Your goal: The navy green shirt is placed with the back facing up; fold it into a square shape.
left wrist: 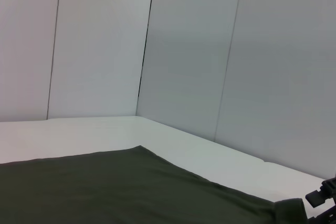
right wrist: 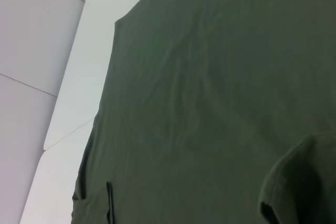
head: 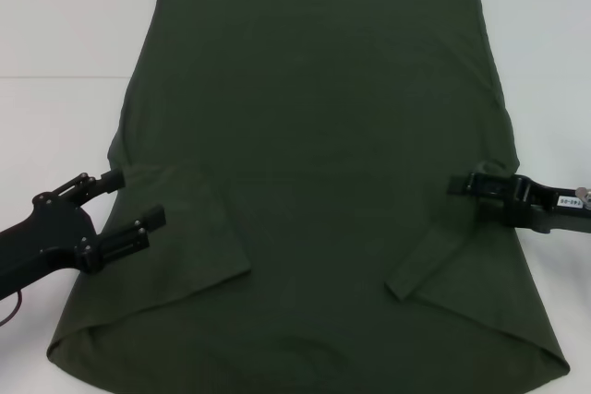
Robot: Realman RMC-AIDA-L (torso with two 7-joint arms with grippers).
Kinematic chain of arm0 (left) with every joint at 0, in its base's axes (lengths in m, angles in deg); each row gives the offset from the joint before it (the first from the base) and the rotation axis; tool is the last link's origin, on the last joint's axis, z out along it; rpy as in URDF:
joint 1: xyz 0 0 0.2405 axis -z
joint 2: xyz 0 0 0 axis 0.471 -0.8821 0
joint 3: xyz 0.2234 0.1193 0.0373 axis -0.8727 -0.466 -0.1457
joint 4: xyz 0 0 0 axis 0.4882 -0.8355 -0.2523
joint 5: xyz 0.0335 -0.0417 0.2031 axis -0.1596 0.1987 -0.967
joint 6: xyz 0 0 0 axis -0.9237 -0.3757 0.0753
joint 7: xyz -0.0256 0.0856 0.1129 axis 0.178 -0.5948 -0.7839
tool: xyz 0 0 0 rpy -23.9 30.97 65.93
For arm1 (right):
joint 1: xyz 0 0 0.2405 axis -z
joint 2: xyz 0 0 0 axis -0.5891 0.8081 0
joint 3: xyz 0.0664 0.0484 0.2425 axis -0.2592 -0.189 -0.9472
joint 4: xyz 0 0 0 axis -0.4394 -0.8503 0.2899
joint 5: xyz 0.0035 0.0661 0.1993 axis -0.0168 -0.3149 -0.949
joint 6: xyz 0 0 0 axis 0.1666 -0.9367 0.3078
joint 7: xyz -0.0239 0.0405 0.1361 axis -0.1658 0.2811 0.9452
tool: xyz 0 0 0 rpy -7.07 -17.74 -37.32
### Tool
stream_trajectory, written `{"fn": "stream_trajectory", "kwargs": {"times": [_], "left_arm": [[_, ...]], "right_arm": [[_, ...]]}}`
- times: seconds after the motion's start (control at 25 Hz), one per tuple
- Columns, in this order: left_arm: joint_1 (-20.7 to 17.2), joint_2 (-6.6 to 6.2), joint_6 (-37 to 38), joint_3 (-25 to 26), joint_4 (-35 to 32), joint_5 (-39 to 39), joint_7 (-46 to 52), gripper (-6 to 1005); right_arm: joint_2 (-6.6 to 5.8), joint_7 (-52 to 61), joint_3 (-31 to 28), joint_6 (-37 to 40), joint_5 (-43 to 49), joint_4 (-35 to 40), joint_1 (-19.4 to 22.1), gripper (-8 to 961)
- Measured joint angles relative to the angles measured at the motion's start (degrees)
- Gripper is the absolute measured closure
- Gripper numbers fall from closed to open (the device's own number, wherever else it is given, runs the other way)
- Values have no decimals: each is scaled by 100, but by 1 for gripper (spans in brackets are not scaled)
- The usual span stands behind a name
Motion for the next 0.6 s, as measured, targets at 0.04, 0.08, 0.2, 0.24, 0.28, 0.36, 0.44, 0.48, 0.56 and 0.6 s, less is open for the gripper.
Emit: {"fn": "stream_trajectory", "kwargs": {"times": [0.04, 0.08, 0.2, 0.24, 0.28, 0.36, 0.44, 0.48, 0.56, 0.6], "left_arm": [[0, 0, 0, 0, 0, 0, 0, 149], [0, 0, 0, 0, 0, 0, 0, 149], [0, 0, 1, 0, 0, 0, 0, 149], [0, 0, 0, 0, 0, 0, 0, 149], [-2, 0, 0, 0, 0, 0, 0, 149], [-9, 0, 0, 0, 0, 0, 0, 149], [-13, 0, 0, 0, 0, 0, 0, 149], [-16, 0, 0, 0, 0, 0, 0, 149], [-21, 0, 5, 0, 0, 0, 0, 149], [-23, 0, 9, 0, 0, 0, 0, 149]], "right_arm": [[10, 0, 1, 0, 0, -1, -19, 30], [19, 0, 1, -1, 0, -1, -39, 30], [51, 0, 2, -9, 0, -4, -119, 30], [62, 0, 2, -24, -1, -4, -142, 30], [75, 0, 2, -52, -1, -5, -161, 30], [101, 0, 2, -148, -2, -6, -204, 30], [128, 0, 1, -258, -18, -6, -234, 30], [146, 0, -9, -332, -27, -6, -250, 30], [169, 0, -30, -446, -38, -6, -276, 30], [177, 0, -32, -500, -41, -6, -292, 30]]}}
